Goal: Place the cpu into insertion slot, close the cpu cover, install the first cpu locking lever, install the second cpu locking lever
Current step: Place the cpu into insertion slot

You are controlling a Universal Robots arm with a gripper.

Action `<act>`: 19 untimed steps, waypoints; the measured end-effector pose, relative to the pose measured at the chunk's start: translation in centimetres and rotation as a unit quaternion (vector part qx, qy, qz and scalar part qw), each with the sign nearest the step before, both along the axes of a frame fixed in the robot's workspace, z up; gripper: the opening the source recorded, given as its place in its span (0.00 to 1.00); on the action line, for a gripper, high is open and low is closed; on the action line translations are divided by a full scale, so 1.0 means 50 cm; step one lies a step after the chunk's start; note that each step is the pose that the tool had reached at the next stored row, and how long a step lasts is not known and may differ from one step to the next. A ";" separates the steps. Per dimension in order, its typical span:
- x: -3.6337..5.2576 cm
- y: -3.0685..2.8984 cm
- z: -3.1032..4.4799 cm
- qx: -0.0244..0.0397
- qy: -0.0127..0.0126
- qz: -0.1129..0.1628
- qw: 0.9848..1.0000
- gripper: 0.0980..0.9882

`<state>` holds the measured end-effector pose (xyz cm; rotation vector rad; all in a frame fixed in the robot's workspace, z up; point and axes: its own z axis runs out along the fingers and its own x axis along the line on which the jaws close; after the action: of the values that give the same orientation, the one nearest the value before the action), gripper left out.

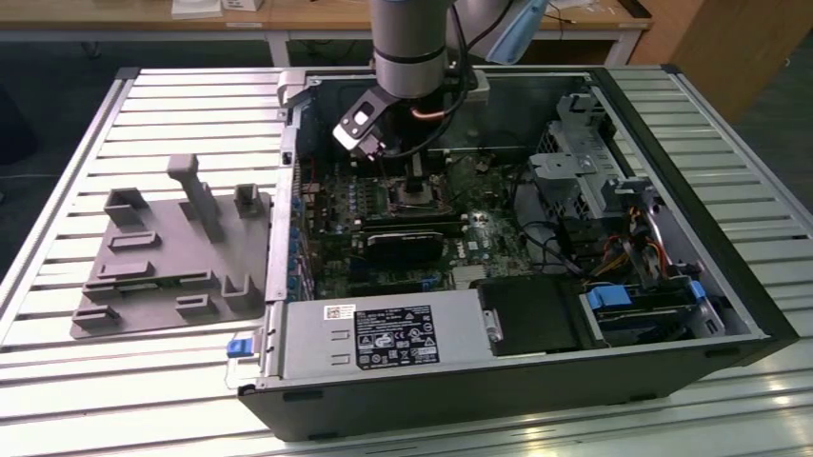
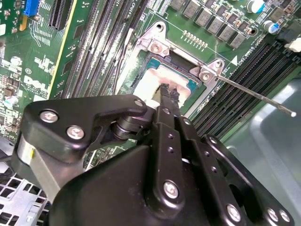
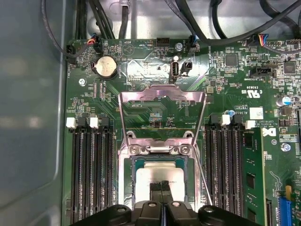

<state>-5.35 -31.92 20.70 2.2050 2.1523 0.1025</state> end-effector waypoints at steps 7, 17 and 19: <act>0.001 0.000 0.003 0.000 0.000 0.000 1.000 0.01; 0.011 0.000 0.008 0.000 0.000 0.000 1.000 0.01; 0.011 0.000 0.014 0.000 0.000 0.000 1.000 0.01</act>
<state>-4.80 -31.92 21.39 2.2044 2.1519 0.1030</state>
